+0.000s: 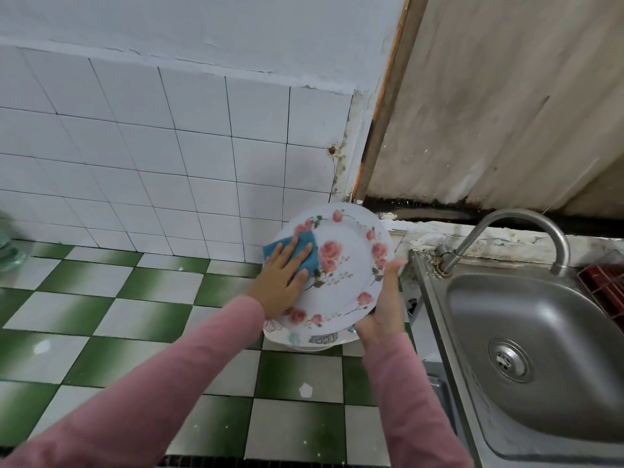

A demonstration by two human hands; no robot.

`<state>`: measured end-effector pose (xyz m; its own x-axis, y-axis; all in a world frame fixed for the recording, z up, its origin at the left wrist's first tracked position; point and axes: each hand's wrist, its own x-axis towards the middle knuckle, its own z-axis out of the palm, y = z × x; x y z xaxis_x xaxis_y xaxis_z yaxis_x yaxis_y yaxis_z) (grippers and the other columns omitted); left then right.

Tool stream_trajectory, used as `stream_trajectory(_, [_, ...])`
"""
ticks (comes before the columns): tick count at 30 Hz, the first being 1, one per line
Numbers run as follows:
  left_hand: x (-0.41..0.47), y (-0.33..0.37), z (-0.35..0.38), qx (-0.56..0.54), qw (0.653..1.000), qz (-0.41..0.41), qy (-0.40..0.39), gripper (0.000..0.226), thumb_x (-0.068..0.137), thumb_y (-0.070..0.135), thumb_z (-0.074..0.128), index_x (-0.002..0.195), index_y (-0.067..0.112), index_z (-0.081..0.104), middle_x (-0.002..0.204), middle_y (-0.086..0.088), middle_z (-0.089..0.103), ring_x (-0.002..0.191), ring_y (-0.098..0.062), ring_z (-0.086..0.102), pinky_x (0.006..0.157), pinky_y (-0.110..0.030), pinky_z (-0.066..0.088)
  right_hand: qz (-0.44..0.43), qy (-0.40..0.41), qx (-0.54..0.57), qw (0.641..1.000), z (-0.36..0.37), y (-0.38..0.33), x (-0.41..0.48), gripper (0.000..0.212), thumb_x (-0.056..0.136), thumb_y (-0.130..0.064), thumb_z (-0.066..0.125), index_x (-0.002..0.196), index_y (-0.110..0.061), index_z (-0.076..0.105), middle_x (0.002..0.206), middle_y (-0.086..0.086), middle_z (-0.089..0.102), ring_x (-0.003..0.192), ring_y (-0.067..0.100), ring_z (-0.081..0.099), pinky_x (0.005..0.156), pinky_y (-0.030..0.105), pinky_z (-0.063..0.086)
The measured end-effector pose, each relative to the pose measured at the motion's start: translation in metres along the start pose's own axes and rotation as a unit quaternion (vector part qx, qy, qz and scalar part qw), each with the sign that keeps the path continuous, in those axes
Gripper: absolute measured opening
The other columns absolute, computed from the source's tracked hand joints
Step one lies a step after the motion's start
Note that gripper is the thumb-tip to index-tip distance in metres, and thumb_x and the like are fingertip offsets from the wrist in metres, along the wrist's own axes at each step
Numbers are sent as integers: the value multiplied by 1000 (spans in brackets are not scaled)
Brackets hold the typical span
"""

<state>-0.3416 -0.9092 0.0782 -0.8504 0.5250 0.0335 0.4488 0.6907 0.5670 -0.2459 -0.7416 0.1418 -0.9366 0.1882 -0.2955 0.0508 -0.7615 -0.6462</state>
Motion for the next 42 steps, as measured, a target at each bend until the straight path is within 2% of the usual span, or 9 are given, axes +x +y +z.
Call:
stream_trajectory(4, [-37, 26, 10, -69, 995, 31, -65, 55, 99, 58, 32, 144, 57, 0, 155, 30, -17, 144, -4, -19, 120, -42, 3, 0, 12, -10, 1000, 1, -14, 5, 75, 80, -81, 33, 115, -24, 67, 112, 8, 74, 100, 28, 71, 81, 46, 56])
stream_trajectory(9, [-40, 45, 12, -9, 986, 164, -7, 72, 91, 44, 63, 150, 46, 21, 161, 21, 12, 151, -16, 12, 116, -39, 27, 17, 50, 2, 999, 5, -18, 21, 83, 85, -81, 36, 133, -18, 59, 130, 18, 65, 119, 40, 60, 102, 55, 47])
stream_trajectory(12, [-35, 45, 3, 1, 978, 189, 86, 59, 88, 23, 65, 144, 31, 46, 148, 6, 47, 130, -25, 52, 98, -43, 52, 31, 70, -1, 997, 12, -26, 30, 72, 90, -73, 42, 125, -13, 62, 134, 22, 60, 115, 43, 59, 101, 58, 46])
stream_trajectory(16, [-35, 57, -14, -141, 972, 113, 151, 39, 94, 18, 64, 131, 29, 56, 116, 0, 68, 93, -19, 66, 82, -34, 59, 46, 90, -57, 993, 14, -36, 35, 72, 85, -76, 49, 134, -24, 59, 135, 13, 58, 120, 40, 55, 94, 65, 47])
stream_trajectory(20, [-32, 65, -39, -471, 857, -132, 162, 31, 88, 14, 70, 111, 32, 59, 101, 3, 67, 87, -18, 66, 71, -34, 58, 44, 128, -249, 959, -1, -22, 22, 87, 82, -82, 42, 152, -30, 37, 156, 1, 40, 145, 30, 33, 115, 61, 26])
stream_trajectory(23, [-30, 52, -52, -622, 746, -183, 153, 28, 85, 1, 69, 105, 20, 63, 96, -3, 71, 82, -23, 68, 76, -42, 59, 82, 167, -278, 942, -18, -6, 19, 75, 91, -76, 38, 151, -31, 37, 158, 0, 37, 147, 31, 29, 115, 59, 23])
stream_trajectory(30, [-32, 17, -60, -692, 682, -196, 130, 48, 77, 13, 72, 124, 17, 61, 112, -9, 71, 98, -28, 69, 78, -44, 60, 32, 173, -111, 978, -40, 2, 24, 22, 102, -33, 52, 109, -16, 65, 104, 5, 67, 94, 21, 62, 81, 38, 53])
stream_trajectory(37, [-22, 0, -52, -619, 689, -261, 272, 31, 98, 28, 59, 127, 18, 57, 118, -9, 67, 104, -28, 64, 92, -46, 54, -90, 172, -111, 975, -14, -26, 19, 21, 106, -11, 40, 94, -17, 56, 84, -2, 68, 75, 16, 59, 55, 25, 52])
stream_trajectory(42, [-21, 31, -20, -478, 815, -197, 262, 47, 103, 27, 47, 148, 30, 38, 146, 1, 45, 131, -21, 44, 111, -41, 37, -173, 159, -222, 946, 18, -31, 13, 19, 105, -14, 35, 108, -16, 54, 96, 2, 60, 78, 14, 56, 58, 26, 50])
